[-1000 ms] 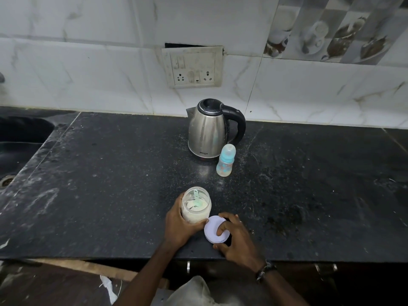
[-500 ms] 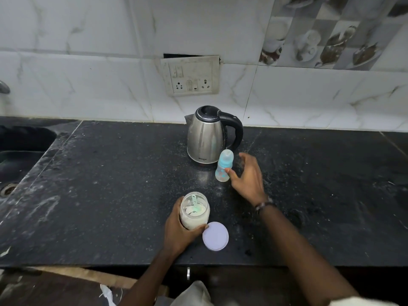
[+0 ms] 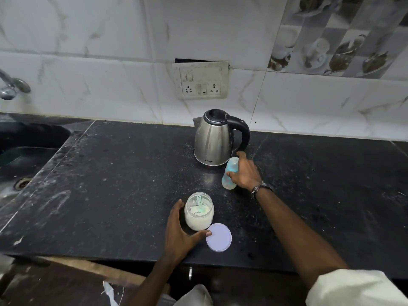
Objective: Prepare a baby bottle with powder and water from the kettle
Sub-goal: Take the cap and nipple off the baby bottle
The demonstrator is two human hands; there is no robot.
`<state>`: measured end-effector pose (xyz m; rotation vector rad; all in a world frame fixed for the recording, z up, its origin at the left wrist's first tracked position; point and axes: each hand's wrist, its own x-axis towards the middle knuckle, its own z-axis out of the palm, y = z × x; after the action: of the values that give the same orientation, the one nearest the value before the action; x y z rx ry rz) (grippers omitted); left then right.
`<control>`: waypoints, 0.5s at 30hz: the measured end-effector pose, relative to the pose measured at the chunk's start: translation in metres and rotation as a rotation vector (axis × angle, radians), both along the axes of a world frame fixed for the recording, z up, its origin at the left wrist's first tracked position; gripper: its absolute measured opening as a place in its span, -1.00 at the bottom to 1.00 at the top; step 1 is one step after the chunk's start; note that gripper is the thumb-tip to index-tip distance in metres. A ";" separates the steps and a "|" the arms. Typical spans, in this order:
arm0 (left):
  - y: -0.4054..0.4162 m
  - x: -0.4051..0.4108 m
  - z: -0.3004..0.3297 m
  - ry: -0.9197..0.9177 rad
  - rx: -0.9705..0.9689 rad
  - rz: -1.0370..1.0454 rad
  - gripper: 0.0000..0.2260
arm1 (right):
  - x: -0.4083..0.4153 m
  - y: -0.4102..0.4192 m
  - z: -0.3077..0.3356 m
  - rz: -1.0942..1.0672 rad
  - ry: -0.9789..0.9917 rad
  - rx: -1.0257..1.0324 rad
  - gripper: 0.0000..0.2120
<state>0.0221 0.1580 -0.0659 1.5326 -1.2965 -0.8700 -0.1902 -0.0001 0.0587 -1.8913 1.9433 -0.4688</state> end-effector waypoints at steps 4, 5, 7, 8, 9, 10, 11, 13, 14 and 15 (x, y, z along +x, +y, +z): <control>0.019 -0.007 -0.004 -0.083 -0.126 0.105 0.16 | -0.014 0.036 0.001 0.022 0.038 0.012 -0.40; 0.024 -0.009 -0.002 -0.107 -0.172 0.125 0.13 | -0.018 0.045 0.001 0.027 0.040 0.018 -0.43; 0.033 -0.014 -0.001 -0.168 -0.278 0.140 0.04 | -0.025 0.063 0.002 0.029 0.030 0.030 -0.46; 0.037 -0.016 0.000 -0.201 -0.321 0.141 -0.02 | -0.028 0.071 0.002 0.032 0.028 0.032 -0.47; 0.040 -0.020 0.000 -0.232 -0.357 0.134 -0.08 | -0.031 0.079 0.002 0.035 0.029 0.034 -0.47; 0.042 -0.024 0.002 -0.254 -0.395 0.121 -0.15 | -0.034 0.086 0.002 0.038 0.028 0.033 -0.47; 0.044 -0.029 0.003 -0.269 -0.436 0.105 -0.21 | -0.037 0.093 0.001 0.039 0.024 0.037 -0.48; 0.045 -0.041 0.008 -0.280 -0.519 0.068 -0.33 | -0.040 0.103 0.000 0.038 0.022 0.047 -0.48; 0.044 -0.049 0.012 -0.263 -0.546 0.044 -0.37 | -0.041 0.108 -0.001 0.039 0.026 0.049 -0.49; 0.042 -0.057 0.016 -0.232 -0.559 0.013 -0.39 | -0.041 0.111 -0.001 0.040 0.031 0.048 -0.49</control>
<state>-0.0348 0.1998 -0.0499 1.2099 -1.5332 -0.2793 -0.2311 0.1112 0.0575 -1.9147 1.9149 -0.3801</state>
